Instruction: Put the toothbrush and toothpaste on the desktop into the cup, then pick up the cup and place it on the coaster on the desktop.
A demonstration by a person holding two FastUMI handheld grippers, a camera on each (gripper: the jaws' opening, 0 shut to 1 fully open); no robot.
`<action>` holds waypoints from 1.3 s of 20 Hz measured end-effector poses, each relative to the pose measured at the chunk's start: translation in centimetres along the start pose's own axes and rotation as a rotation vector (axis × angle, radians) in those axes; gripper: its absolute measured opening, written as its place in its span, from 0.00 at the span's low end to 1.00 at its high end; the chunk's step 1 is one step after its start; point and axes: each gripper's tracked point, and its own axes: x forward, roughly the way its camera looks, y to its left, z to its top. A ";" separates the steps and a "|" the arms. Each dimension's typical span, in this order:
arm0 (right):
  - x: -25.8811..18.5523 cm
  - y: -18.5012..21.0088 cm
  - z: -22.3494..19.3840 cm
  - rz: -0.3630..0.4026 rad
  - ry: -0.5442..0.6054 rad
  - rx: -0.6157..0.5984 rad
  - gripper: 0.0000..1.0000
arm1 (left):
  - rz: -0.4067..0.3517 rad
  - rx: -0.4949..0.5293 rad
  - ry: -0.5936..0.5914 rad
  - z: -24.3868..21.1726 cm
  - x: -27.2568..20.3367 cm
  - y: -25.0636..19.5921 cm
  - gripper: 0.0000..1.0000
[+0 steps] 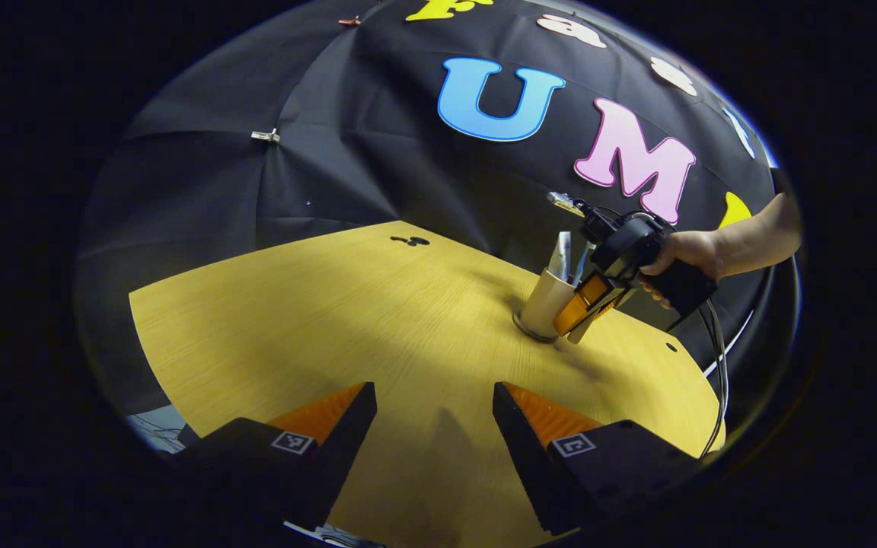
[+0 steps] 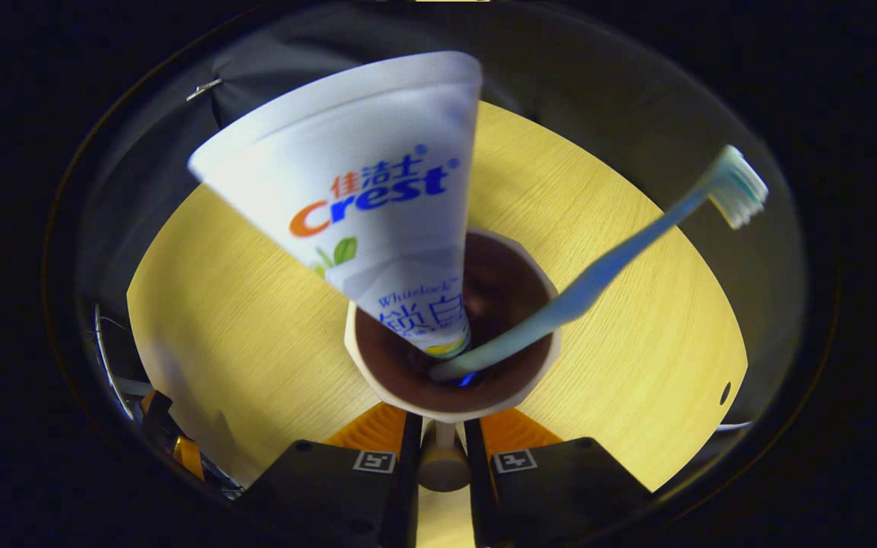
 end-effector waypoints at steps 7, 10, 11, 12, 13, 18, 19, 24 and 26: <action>-3.7 -0.2 -0.4 0.018 -0.087 0.050 1.00 | -0.008 0.051 -0.010 3.4 -2.0 -1.8 0.97; -7.7 -1.5 -0.7 0.007 -0.181 0.111 0.98 | -0.021 0.078 -0.040 6.3 -3.5 -3.5 0.98; -9.2 -1.9 -0.9 0.003 -0.217 0.130 0.98 | -0.028 0.086 -0.048 7.2 -4.0 -4.4 0.97; -10.9 -2.3 -1.1 0.001 -0.255 0.151 0.98 | -0.036 0.093 -0.055 8.0 -4.5 -5.3 0.97; -12.6 -2.7 -1.2 -0.002 -0.293 0.174 0.98 | -0.044 0.102 -0.065 8.9 -5.0 -6.2 0.97; -20.7 -5.0 -3.3 -0.031 -0.456 0.248 0.98 | -0.077 0.149 -0.114 12.5 -7.6 -11.1 0.97; -21.9 -5.4 -4.0 -0.046 -0.480 0.262 0.98 | -0.082 0.158 -0.117 12.9 -8.1 -12.0 0.97; -29.6 -6.3 -7.5 -0.108 -0.634 0.397 0.99 | -0.154 0.197 -0.162 16.2 -11.2 -15.9 0.97; -32.2 -5.8 -9.2 -0.135 -0.695 0.450 0.98 | -0.182 0.249 -0.193 17.3 -12.7 -16.7 0.98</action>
